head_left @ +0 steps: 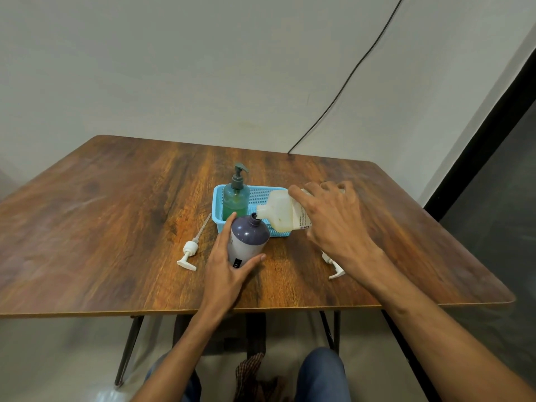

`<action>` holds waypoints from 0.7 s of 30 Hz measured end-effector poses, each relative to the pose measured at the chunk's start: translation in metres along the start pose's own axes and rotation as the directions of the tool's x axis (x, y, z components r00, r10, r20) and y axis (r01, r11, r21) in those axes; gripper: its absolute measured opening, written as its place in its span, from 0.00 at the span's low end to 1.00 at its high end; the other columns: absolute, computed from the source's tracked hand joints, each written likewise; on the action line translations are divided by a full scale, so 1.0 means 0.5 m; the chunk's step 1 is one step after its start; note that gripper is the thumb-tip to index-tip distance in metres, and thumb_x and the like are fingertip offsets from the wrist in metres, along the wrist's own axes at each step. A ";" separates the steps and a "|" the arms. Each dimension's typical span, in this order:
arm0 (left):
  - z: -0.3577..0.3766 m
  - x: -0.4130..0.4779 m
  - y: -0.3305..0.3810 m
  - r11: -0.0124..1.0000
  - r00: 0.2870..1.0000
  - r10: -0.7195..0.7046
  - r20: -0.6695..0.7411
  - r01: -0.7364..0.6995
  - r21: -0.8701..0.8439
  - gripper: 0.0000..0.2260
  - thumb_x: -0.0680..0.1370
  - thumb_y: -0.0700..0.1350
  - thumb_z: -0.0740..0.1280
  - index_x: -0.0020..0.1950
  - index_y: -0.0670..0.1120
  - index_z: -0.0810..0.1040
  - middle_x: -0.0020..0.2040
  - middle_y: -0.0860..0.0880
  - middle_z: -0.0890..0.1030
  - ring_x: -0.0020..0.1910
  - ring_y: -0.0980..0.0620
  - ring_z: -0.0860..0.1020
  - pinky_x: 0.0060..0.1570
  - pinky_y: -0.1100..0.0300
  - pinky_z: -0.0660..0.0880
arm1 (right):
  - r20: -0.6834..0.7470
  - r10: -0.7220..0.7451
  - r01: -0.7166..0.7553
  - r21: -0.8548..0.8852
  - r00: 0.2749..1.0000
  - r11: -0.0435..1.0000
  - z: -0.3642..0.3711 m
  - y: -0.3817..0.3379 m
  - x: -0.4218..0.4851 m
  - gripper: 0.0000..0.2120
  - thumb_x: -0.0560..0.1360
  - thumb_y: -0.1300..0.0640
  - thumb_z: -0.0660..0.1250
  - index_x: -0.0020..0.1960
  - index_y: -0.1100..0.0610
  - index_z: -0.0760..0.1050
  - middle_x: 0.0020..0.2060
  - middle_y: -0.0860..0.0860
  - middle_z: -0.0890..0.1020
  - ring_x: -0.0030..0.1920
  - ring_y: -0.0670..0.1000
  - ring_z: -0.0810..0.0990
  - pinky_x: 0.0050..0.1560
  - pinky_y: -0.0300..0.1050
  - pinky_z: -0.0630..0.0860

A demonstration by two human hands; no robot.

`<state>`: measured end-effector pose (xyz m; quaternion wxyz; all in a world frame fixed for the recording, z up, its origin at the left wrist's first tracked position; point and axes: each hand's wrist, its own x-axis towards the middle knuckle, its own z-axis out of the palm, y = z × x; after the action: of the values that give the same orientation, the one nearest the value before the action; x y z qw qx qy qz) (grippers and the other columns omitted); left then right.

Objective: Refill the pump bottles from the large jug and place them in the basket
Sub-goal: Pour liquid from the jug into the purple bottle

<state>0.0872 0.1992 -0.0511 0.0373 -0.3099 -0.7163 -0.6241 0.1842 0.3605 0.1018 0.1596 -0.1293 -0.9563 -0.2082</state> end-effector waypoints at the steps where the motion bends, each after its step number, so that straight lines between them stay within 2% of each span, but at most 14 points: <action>1: 0.000 0.000 0.000 1.000 1.000 -0.001 0.002 0.001 -0.004 0.44 0.71 0.51 0.80 0.81 0.54 0.59 0.75 0.53 0.71 0.69 0.63 0.72 0.66 0.72 0.70 | -0.003 0.001 -0.001 -0.001 1.000 1.000 0.000 -0.001 0.000 0.34 0.69 0.50 0.74 0.72 0.48 0.65 0.64 0.53 0.77 0.62 0.61 0.76 0.61 0.61 0.66; 4: 0.000 0.001 -0.003 1.000 1.000 -0.007 0.006 0.007 -0.005 0.44 0.71 0.49 0.80 0.81 0.53 0.59 0.75 0.53 0.71 0.68 0.68 0.71 0.63 0.76 0.68 | -0.015 0.004 -0.004 -0.006 1.000 1.000 -0.002 -0.001 0.000 0.33 0.68 0.53 0.74 0.70 0.47 0.66 0.62 0.52 0.78 0.60 0.60 0.77 0.59 0.59 0.66; 14: 0.003 0.004 -0.004 1.000 1.000 -0.002 0.007 0.002 -0.007 0.44 0.71 0.49 0.79 0.79 0.58 0.56 0.73 0.57 0.68 0.64 0.78 0.67 0.59 0.81 0.65 | -0.025 0.003 -0.003 -0.003 1.000 1.000 0.001 -0.001 0.003 0.33 0.70 0.53 0.73 0.71 0.47 0.65 0.63 0.52 0.78 0.61 0.60 0.76 0.60 0.61 0.66; 18: 0.003 0.004 -0.007 1.000 1.000 -0.004 0.011 0.004 -0.001 0.44 0.71 0.51 0.79 0.80 0.57 0.57 0.74 0.56 0.68 0.65 0.76 0.67 0.60 0.81 0.65 | -0.018 -0.003 0.003 -0.001 1.000 1.000 0.003 0.001 0.003 0.34 0.71 0.51 0.74 0.72 0.47 0.63 0.65 0.52 0.76 0.63 0.60 0.75 0.61 0.61 0.66; 21: 0.002 0.003 -0.011 1.000 1.000 -0.003 0.008 0.003 0.010 0.44 0.71 0.51 0.79 0.81 0.54 0.58 0.76 0.54 0.69 0.67 0.67 0.71 0.61 0.79 0.66 | -0.021 -0.003 0.003 0.004 1.000 1.000 0.005 0.000 0.003 0.34 0.71 0.51 0.74 0.72 0.47 0.62 0.65 0.52 0.76 0.63 0.60 0.75 0.61 0.61 0.66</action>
<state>0.0837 0.2006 -0.0555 0.0350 -0.3111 -0.7202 -0.6192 0.1824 0.3619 0.1000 0.1696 -0.1253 -0.9552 -0.2077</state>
